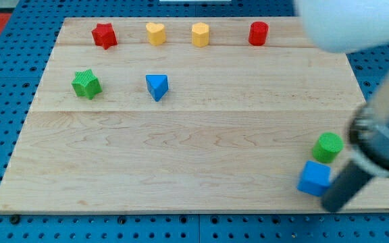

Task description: Push the blue triangle downwards

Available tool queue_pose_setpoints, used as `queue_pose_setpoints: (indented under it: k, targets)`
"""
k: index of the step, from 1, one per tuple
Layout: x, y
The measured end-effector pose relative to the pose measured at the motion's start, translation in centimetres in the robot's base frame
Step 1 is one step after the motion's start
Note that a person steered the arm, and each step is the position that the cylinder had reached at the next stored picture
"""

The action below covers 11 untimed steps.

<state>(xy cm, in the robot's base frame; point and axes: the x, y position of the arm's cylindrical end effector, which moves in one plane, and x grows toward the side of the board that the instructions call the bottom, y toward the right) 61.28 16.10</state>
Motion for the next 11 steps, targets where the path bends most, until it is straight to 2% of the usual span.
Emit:
queue_pose_setpoints:
  k: [2, 3, 4, 5, 6, 8, 10, 11]
  targets:
    - [-6.6, -0.4]
    - [-7.2, -11.4]
    - [-12.7, -21.3]
    - [-19.8, -23.5]
    - [-21.6, -25.5]
    - [-24.8, -33.6]
    - [-24.3, -20.4]
    - [-27.9, -22.2]
